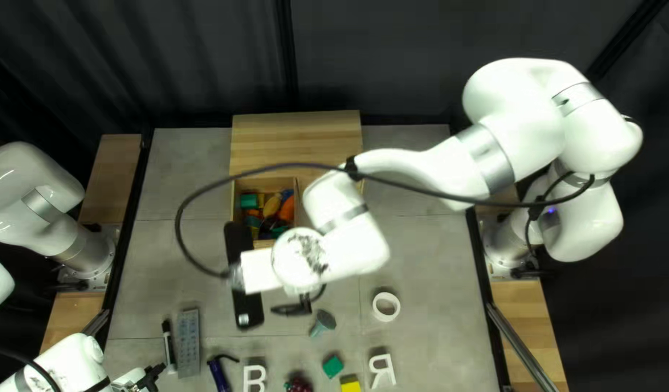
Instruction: Open drawers and place objects into drawer and close
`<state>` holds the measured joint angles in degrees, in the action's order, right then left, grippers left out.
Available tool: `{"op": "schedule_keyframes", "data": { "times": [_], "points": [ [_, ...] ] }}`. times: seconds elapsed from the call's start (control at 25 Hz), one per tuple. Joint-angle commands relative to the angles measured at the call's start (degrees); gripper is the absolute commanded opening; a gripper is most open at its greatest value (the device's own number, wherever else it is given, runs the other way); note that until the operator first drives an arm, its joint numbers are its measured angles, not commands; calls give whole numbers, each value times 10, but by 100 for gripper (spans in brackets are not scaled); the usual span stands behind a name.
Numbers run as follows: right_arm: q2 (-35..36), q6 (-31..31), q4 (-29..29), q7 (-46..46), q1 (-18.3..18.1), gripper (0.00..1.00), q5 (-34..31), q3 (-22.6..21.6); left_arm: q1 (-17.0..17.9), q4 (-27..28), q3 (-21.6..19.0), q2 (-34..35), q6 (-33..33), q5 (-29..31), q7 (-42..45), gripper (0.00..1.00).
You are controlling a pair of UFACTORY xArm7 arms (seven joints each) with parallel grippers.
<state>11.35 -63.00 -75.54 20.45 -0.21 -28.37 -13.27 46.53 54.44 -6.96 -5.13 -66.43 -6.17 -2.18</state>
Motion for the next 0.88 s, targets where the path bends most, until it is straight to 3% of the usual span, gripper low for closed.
{"op": "schedule_keyframes", "data": {
  "times": [0.04, 0.28, 0.36, 0.4, 0.64, 0.88],
  "points": [
    [26, 29, -9, 0, -11, 5, -42, 19, 0, 0, 0, 0, 0, 0, 0, 100],
    [80, 51, -61, -25, -27, 7, -65, 37, 0, 0, 0, 0, 0, 0, 0, 100],
    [88, 54, -70, -29, -31, 87, -65, 39, 0, 0, 0, 0, 0, 0, 0, 100],
    [91, 55, -74, -30, -33, 100, -64, 41, 0, 0, 0, 0, 0, 0, 0, 100],
    [79, 43, -56, 31, -17, 100, -44, 33, 0, 0, 0, 0, 0, 0, 0, 100],
    [45, -22, -27, 178, 32, 100, 6, 5, 0, 0, 0, 0, 0, 0, 0, 100]
  ]
}}
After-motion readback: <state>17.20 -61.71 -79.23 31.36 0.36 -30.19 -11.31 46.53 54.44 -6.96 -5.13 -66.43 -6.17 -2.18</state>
